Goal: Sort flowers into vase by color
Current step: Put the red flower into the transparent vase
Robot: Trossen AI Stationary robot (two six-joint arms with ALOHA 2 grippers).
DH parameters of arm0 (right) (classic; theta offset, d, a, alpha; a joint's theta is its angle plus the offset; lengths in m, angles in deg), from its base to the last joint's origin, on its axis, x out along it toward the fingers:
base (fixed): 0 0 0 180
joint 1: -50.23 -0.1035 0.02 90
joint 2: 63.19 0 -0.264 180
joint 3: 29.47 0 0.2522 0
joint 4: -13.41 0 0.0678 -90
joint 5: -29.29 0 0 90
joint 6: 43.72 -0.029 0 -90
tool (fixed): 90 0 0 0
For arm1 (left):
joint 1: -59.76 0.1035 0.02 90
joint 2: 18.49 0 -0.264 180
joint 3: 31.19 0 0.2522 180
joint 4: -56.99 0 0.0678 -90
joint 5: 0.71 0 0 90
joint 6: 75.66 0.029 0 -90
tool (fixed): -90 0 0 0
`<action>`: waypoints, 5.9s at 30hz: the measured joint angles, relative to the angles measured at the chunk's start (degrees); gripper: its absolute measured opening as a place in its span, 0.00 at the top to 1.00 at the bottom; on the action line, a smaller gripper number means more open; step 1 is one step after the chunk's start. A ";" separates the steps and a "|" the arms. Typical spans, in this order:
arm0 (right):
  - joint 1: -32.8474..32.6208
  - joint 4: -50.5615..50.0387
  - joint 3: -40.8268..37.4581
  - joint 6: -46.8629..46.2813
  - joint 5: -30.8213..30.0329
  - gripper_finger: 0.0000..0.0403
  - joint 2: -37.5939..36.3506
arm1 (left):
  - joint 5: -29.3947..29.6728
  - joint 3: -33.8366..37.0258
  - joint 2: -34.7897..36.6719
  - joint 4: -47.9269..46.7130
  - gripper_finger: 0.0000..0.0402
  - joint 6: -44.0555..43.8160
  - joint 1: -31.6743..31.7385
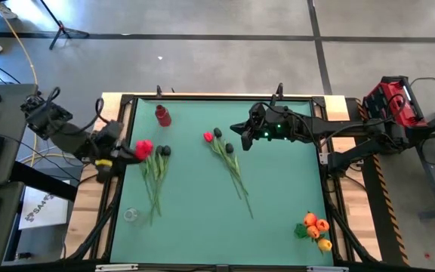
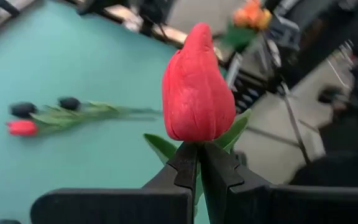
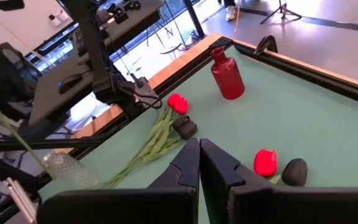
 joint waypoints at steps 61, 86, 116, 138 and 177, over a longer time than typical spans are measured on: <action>1.88 -1.77 -0.04 -5.14 3.05 1.00 2.49 | 12.04 -15.78 -7.11 -20.53 1.00 -6.44 -29.40; 1.88 -1.75 -0.04 -5.07 1.95 1.00 2.47 | 12.78 -15.73 -9.69 -18.08 1.00 -6.85 -29.40; 1.88 -2.23 -0.02 -3.41 3.81 1.00 2.43 | 31.10 -7.58 -17.47 -27.71 1.00 -42.50 -43.09; 1.38 -2.21 -0.02 -5.98 4.16 1.00 2.43 | 19.81 1.14 -17.49 -27.66 0.92 -53.98 -46.57; 1.00 -6.80 8.44 -8.87 11.37 1.00 25.73 | 42.03 -6.25 5.30 -27.72 0.81 -48.08 -45.07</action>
